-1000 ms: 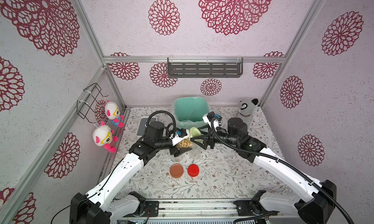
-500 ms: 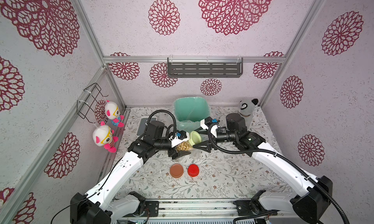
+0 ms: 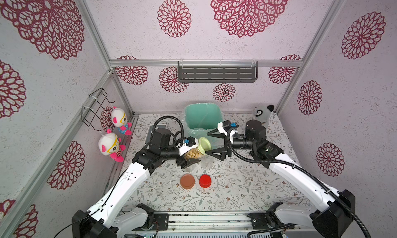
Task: Empty moldy peanuts from jars
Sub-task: Unscrew the lid from the jar.
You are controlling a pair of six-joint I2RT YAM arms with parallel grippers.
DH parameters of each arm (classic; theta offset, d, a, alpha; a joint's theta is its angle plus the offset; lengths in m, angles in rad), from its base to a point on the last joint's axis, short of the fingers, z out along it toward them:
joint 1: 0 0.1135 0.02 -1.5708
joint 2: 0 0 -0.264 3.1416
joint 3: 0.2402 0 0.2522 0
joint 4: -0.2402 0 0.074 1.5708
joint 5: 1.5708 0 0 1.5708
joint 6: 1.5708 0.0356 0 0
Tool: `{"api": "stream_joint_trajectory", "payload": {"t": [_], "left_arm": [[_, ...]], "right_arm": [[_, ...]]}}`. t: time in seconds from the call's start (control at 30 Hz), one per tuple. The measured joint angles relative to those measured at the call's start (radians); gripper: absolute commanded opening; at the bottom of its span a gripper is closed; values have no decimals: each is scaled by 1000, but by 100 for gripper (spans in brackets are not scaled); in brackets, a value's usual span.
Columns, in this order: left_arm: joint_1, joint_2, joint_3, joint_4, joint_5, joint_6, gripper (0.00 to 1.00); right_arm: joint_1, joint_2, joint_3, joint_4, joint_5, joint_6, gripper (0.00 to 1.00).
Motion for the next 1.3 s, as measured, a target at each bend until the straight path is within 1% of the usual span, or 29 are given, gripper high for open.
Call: {"api": "stream_joint_trajectory", "payload": {"t": [0.03, 0.1, 0.17, 0.3, 0.43, 0.57, 0.77, 1.3], "left_arm": [[0, -5, -10, 16, -10, -6, 0], [0, -19, -40, 60, -34, -20, 0], [1, -36, -66, 95, -56, -32, 0], [1, -60, -87, 129, -82, -41, 0], [1, -69, -90, 151, -96, -42, 0], [1, -77, -105, 169, -100, -43, 0], [1, -77, -119, 168, -116, -43, 0], [1, -77, -122, 167, -126, -43, 0]], "right_arm": [[2, -14, -21, 32, 10, 35, 99], [10, -40, -60, 103, 58, 145, 99], [19, -49, -69, 139, 112, 249, 99], [56, -45, -61, 145, 265, 437, 99], [118, -29, -57, 124, 419, 565, 99], [160, 10, -47, 87, 524, 653, 99], [183, 33, -47, 77, 596, 702, 99], [205, 47, -21, 51, 598, 713, 99]]}}
